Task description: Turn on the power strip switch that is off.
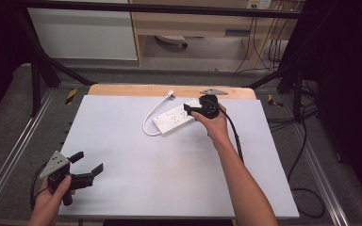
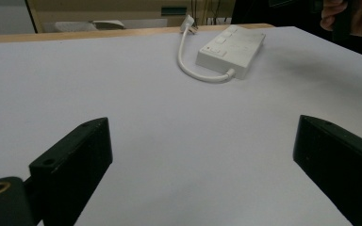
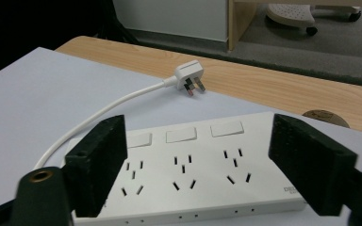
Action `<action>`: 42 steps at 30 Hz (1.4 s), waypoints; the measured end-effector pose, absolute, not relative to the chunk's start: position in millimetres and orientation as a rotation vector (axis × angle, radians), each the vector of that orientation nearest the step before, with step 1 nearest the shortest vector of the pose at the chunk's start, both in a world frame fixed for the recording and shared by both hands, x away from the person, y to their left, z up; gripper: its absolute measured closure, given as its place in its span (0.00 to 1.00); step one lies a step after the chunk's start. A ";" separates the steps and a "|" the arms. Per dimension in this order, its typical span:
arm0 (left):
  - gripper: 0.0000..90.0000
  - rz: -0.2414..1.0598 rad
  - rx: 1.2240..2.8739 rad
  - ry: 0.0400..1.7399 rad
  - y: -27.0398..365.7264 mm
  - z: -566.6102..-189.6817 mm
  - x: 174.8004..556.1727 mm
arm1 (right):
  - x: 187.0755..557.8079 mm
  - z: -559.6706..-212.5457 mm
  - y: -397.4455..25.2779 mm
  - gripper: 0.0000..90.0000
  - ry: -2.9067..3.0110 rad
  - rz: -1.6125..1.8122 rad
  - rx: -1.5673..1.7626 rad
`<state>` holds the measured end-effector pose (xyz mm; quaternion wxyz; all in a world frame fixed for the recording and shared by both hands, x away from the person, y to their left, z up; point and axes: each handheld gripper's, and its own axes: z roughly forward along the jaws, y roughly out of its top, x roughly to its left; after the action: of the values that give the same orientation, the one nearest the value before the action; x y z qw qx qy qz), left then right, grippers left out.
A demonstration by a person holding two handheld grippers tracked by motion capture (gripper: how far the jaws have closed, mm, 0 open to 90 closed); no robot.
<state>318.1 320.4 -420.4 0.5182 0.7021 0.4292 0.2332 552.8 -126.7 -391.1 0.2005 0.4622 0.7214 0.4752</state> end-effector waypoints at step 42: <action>0.06 0.560 1.693 1.034 319.2 -420.8 316.8 | 457.3 -380.6 -209.2 0.05 1.945 1.345 1.263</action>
<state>316.8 319.2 -420.8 0.5141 0.7045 0.4301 0.2331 457.3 -209.2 -380.6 0.2283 0.4587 0.7063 0.4886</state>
